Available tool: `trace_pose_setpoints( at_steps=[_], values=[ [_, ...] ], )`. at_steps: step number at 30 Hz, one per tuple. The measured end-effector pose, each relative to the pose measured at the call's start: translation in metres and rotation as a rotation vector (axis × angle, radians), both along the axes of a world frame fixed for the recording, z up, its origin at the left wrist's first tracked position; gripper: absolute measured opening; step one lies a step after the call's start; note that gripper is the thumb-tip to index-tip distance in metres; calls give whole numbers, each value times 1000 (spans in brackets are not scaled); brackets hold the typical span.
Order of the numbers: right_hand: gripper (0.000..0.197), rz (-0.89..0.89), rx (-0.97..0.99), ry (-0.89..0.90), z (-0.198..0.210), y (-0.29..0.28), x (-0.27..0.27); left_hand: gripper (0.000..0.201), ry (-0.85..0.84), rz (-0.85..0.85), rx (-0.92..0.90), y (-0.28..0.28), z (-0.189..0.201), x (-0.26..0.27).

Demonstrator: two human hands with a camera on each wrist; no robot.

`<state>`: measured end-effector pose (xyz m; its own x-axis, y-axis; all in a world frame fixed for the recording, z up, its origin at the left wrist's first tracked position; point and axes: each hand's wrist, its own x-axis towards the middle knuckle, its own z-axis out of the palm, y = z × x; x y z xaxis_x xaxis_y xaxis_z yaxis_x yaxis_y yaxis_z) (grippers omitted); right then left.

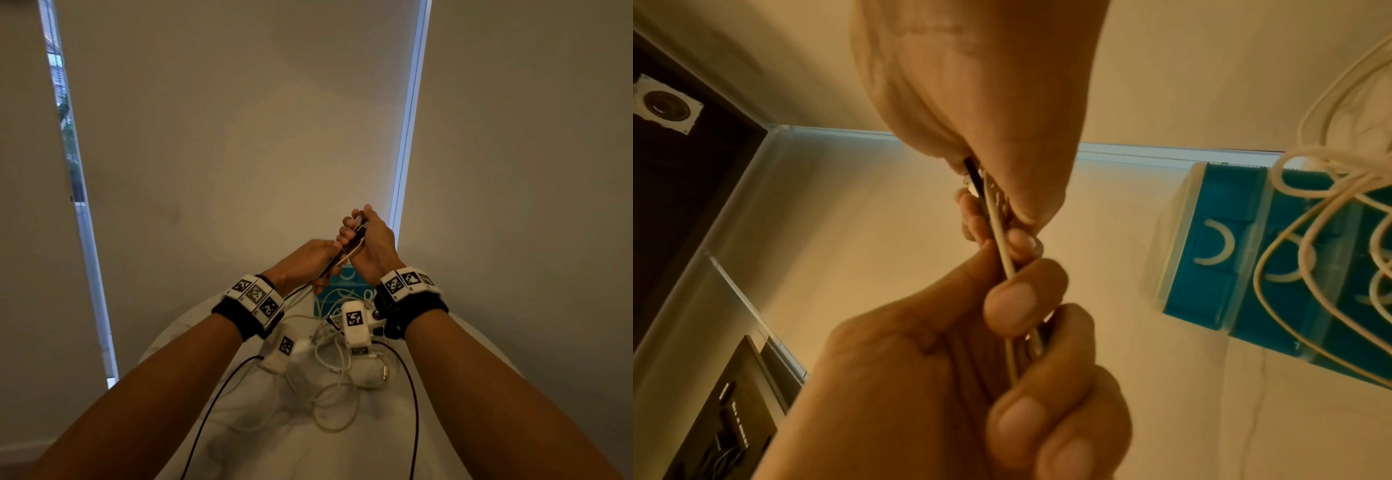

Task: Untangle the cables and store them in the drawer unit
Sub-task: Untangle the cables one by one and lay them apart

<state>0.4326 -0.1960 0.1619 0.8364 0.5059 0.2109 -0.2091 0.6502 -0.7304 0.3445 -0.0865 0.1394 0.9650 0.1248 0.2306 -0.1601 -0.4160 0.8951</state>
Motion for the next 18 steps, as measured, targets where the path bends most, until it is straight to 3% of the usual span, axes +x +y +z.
trace_pose_setpoints(
  at_steps=[5, 9, 14, 18],
  values=[
    [22, -43, 21, 22, -2, 0, 0, 36, 6, 43, 70, -3, -7, 4],
    [23, -106, 6, 27, -5, 2, 1, 36, 30, -22, 79, -5, -10, 2],
    [19, -216, -36, 5, -9, 8, -5, 37, -88, 55, 365, -12, -11, 3],
    [21, -191, -82, 15, -9, 6, -7, 42, -162, 60, 429, -12, -17, 4]
  ],
)
